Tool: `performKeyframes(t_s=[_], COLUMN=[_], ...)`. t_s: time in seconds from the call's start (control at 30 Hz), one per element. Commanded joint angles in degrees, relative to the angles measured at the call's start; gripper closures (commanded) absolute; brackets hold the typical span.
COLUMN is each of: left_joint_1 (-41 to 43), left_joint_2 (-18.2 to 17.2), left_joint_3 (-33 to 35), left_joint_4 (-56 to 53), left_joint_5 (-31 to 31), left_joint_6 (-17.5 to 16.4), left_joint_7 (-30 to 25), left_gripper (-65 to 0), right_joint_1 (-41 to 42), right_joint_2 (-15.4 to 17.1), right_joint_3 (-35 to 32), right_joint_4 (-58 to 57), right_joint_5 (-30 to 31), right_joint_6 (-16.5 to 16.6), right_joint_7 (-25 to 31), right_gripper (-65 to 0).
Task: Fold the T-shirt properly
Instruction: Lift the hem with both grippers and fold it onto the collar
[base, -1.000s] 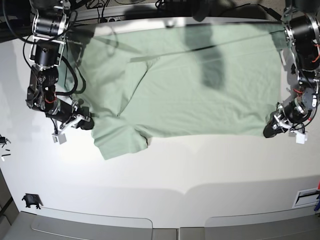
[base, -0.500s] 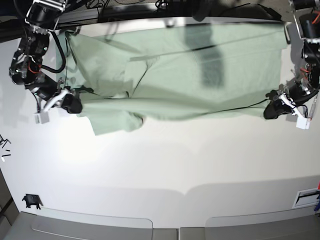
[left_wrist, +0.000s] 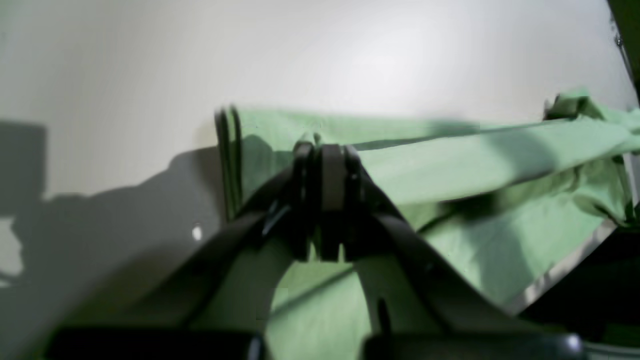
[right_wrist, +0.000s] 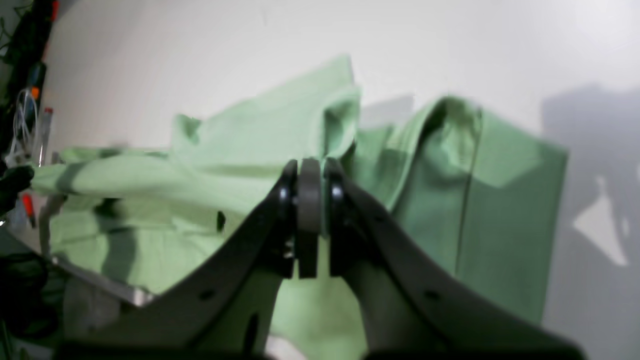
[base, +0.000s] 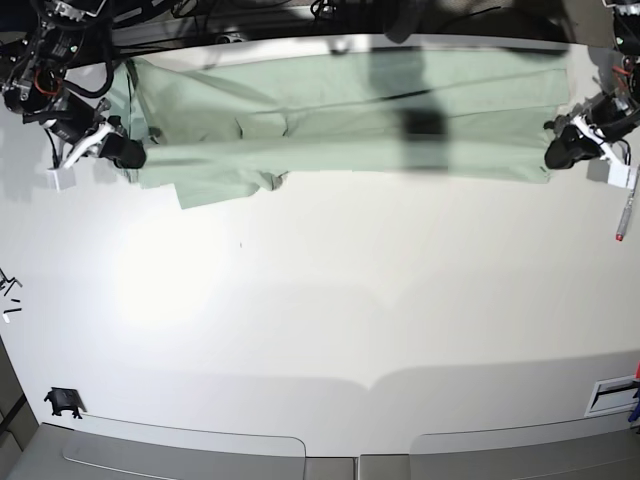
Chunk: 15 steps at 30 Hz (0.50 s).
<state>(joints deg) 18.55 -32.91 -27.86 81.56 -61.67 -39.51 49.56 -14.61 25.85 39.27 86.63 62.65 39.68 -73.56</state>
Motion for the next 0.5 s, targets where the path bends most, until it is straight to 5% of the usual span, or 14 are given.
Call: performKeyframes(t_s=[0.0, 0.2, 0.23, 0.3, 0.47], left_joint_1=[0.2, 0.4, 0.4, 0.3, 0.3], left_joint_2=[-1.2, -1.3, -1.3, -1.5, -1.6], left_joint_3=[-0.6, -0.6, -0.6, -1.0, -11.6], left_joint_4=[1.0, 0.9, 0.9, 1.3, 8.2], left_joint_5=[-1.4, -1.4, -1.5, -2.1, -2.5], left_joint_6=[-0.5, -0.5, -0.5, -0.5, -0.5], left_joint_7=[-1.2, -1.2, -1.2, -1.2, -1.7], left_gripper=[0.0, 0.0, -3.6, -21.0, -23.7], right_joint_1=[-0.2, -0.8, -0.8, -0.8, 1.1], right_joint_2=[1.3, 1.3, 1.3, 1.5, 2.8], right_joint_3=[0.5, 0.5, 0.5, 0.5, 3.6], right_joint_4=[0.9, 0.9, 0.9, 0.9, 6.1], right_joint_5=[1.1, 1.2, 2.1, 5.2, 13.0], right_joint_6=[0.3, 0.3, 0.3, 0.3, 0.3], right_joint_7=[1.1, 0.8, 0.5, 0.5, 0.1], right_gripper=[0.0, -1.3, -12.4, -29.2, -30.8])
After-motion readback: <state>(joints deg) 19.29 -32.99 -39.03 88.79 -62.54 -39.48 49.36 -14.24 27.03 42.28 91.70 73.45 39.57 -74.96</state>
